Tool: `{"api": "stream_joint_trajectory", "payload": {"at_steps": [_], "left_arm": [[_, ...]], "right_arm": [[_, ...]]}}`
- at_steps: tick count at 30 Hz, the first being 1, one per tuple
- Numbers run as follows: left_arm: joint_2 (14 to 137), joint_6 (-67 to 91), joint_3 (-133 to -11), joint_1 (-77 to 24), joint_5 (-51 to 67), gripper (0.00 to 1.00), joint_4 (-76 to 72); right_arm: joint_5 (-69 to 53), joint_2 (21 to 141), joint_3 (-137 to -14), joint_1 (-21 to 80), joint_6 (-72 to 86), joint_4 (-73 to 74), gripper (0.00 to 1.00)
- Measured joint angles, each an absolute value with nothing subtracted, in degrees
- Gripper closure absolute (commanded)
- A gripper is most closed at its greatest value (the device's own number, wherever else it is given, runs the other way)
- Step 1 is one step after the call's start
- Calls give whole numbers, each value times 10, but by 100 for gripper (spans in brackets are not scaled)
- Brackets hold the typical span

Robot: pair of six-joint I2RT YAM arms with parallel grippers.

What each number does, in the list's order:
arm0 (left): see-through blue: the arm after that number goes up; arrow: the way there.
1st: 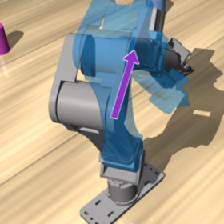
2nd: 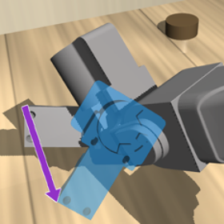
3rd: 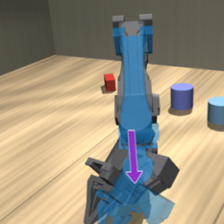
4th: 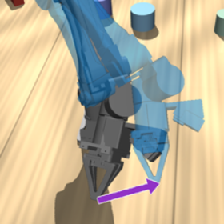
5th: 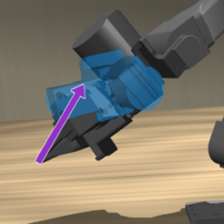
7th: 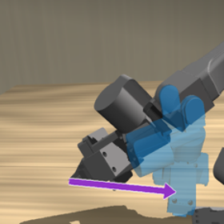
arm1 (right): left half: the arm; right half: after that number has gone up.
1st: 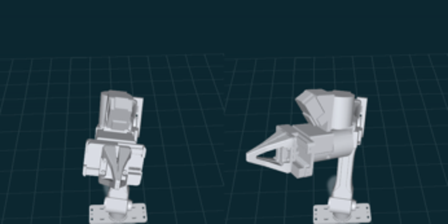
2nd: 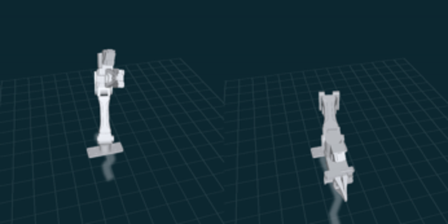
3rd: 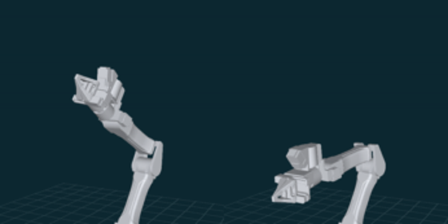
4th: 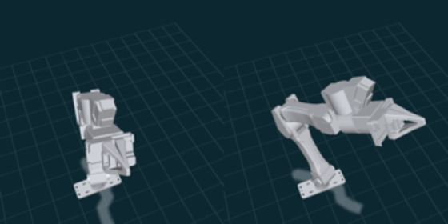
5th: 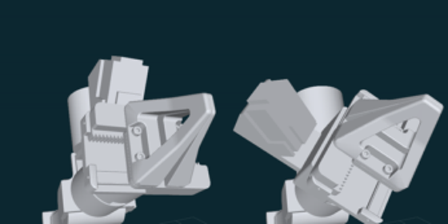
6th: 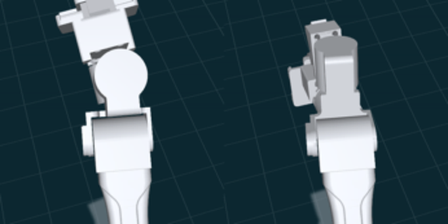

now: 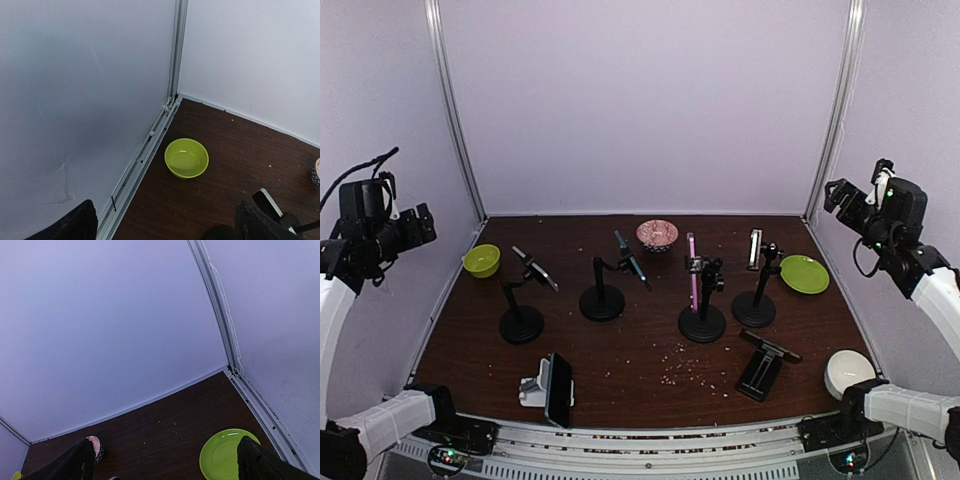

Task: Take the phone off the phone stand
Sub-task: Pick up the phone stand with the phone from the center of the board.

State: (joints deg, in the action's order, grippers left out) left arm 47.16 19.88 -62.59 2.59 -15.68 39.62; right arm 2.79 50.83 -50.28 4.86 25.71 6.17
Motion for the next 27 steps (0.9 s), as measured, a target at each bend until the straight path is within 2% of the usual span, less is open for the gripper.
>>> {"api": "stream_joint_trajectory", "payload": {"at_steps": [6, 13, 21, 27], "left_arm": [[479, 187, -561, 26, -98, 2, 402], [517, 159, -570, 23, 25, 6, 405], [538, 129, -606, -72, 39, 10, 402], [533, 110, -614, -132, 54, 13, 390]], "right_arm": [[-2, 500, -504, 49, 232, 113, 1], [-51, 493, -566, 60, 195, 175, 0], [-10, 532, -714, 220, 146, 269, 0], [39, 557, -766, 316, 121, 307, 0]]}}
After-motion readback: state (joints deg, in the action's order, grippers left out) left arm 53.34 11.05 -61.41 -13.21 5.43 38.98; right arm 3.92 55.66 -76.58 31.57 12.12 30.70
